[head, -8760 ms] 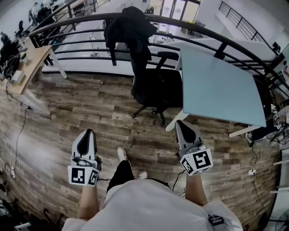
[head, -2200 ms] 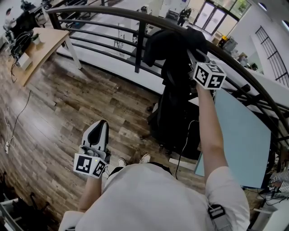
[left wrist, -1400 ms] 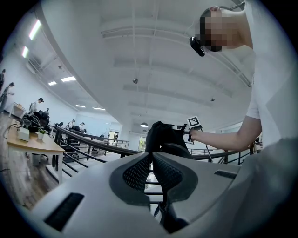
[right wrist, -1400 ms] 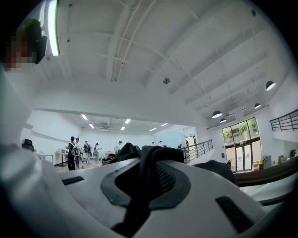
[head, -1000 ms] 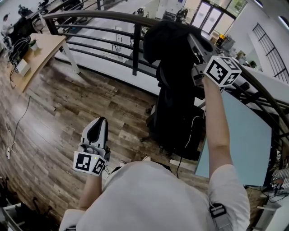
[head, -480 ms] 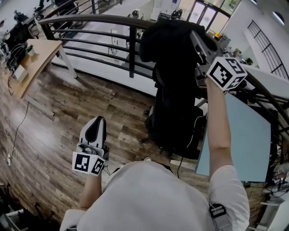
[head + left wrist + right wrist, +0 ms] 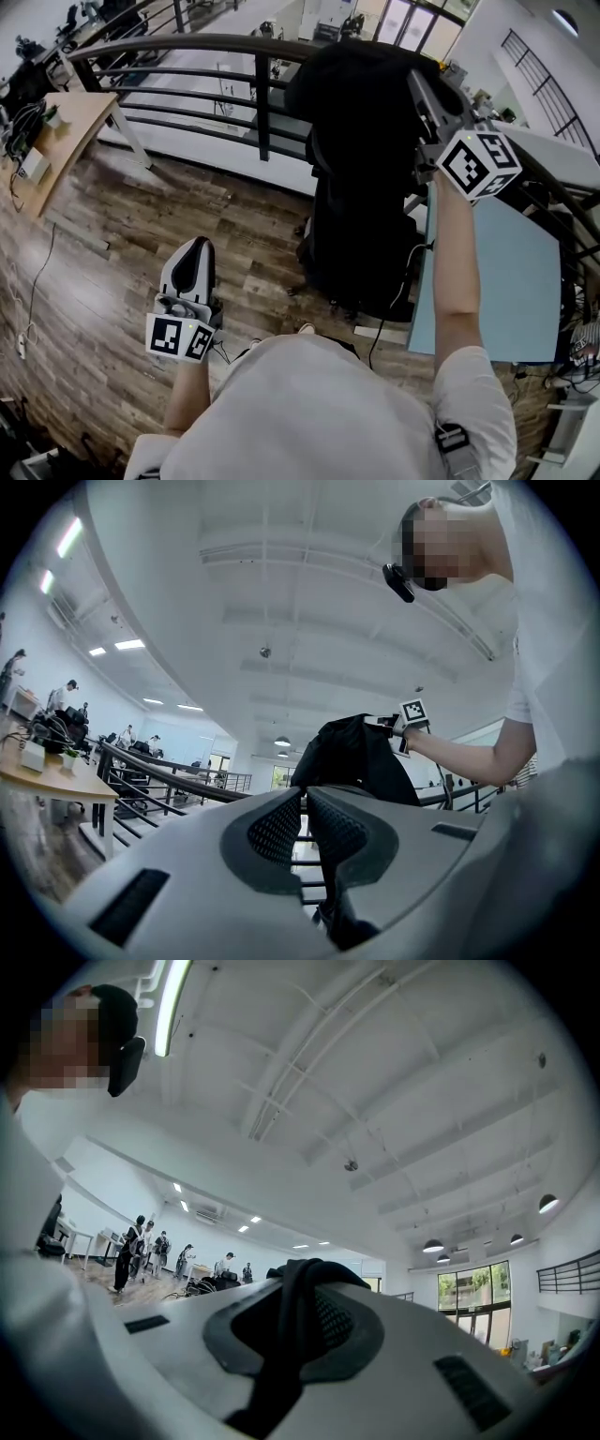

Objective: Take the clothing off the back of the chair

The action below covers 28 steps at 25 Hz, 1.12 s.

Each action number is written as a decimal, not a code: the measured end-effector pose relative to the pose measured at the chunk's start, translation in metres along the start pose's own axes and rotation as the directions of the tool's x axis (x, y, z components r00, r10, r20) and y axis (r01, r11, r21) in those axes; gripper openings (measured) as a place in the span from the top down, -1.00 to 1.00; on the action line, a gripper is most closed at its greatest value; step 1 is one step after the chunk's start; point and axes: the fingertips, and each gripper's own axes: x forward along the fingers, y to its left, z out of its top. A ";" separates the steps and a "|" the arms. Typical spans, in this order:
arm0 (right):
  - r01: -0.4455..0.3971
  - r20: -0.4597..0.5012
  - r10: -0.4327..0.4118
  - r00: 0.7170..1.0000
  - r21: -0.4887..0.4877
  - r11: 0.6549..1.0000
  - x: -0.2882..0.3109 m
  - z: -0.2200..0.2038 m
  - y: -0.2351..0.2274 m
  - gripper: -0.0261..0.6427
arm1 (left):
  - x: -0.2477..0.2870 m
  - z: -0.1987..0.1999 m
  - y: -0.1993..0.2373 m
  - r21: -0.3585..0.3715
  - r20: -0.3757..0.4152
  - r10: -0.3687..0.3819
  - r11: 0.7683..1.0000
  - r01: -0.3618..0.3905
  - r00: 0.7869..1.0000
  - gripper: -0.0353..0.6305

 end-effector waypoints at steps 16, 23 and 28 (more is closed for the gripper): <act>0.110 0.042 -0.112 0.993 0.053 0.993 -0.076 0.018 -0.021 0.80 | 0.010 0.008 -0.022 -0.013 0.025 -0.081 0.997 0.082 0.996 0.77; 0.082 0.072 -0.087 0.994 0.064 0.995 -0.091 0.034 -0.014 0.80 | 0.011 0.007 -0.033 -0.019 0.026 -0.108 0.994 0.108 0.994 0.77; 0.094 0.063 -0.097 0.993 0.044 0.995 -0.107 0.038 -0.015 0.80 | 0.010 0.008 -0.042 -0.020 0.020 -0.119 0.993 0.119 0.993 0.77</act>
